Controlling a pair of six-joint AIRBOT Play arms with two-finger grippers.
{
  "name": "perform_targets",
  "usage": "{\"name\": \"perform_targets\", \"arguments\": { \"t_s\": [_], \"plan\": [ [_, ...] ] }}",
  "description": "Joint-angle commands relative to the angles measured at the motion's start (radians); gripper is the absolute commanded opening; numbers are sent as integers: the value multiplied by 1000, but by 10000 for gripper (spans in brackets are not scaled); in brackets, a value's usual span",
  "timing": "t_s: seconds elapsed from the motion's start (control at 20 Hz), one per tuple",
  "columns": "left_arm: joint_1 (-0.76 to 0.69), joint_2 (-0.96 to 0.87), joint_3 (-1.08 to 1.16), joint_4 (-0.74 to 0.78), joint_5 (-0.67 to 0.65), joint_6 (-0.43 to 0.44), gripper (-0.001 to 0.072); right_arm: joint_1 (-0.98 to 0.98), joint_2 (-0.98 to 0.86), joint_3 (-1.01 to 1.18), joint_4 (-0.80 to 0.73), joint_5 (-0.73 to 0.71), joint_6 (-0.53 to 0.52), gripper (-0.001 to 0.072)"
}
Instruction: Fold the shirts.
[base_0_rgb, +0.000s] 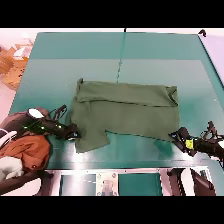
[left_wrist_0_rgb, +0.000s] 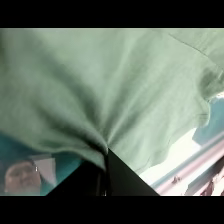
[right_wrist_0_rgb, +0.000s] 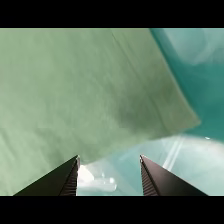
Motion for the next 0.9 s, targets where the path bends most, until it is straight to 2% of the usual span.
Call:
{"name": "perform_targets", "arguments": {
  "t_s": [0.0, 0.25, 0.4, 0.55, 0.65, 0.7, 0.75, 0.85],
  "plan": [
    [-78, 2, -5, -74, -23, 6, 29, 0, 0, 0, -26, 35, 47, 450],
    [-135, 2, -5, -93, 50, 14, 29, 0, -2, -71, -46, -140, 116, 451],
    [-135, 2, -5, -90, 48, 15, 29, 2, -55, -149, 112, -291, 96, 447],
    [-135, 2, 12, -63, 50, 15, 29, 2, -137, -163, 286, -378, -25, 308],
    [-135, 2, 47, -24, 42, 13, 29, 2, -178, -161, 384, -403, -130, 137],
    [-135, 2, 72, -6, 21, 10, 28, 2, -186, -151, 409, -399, -183, 30],
    [-135, 3, 98, 18, -14, -3, 28, 1, -186, -126, 396, -372, -210, 16],
    [-135, 17, 149, 90, -102, -50, 28, 0, -185, -29, 272, -272, -193, 14]
  ]
}}
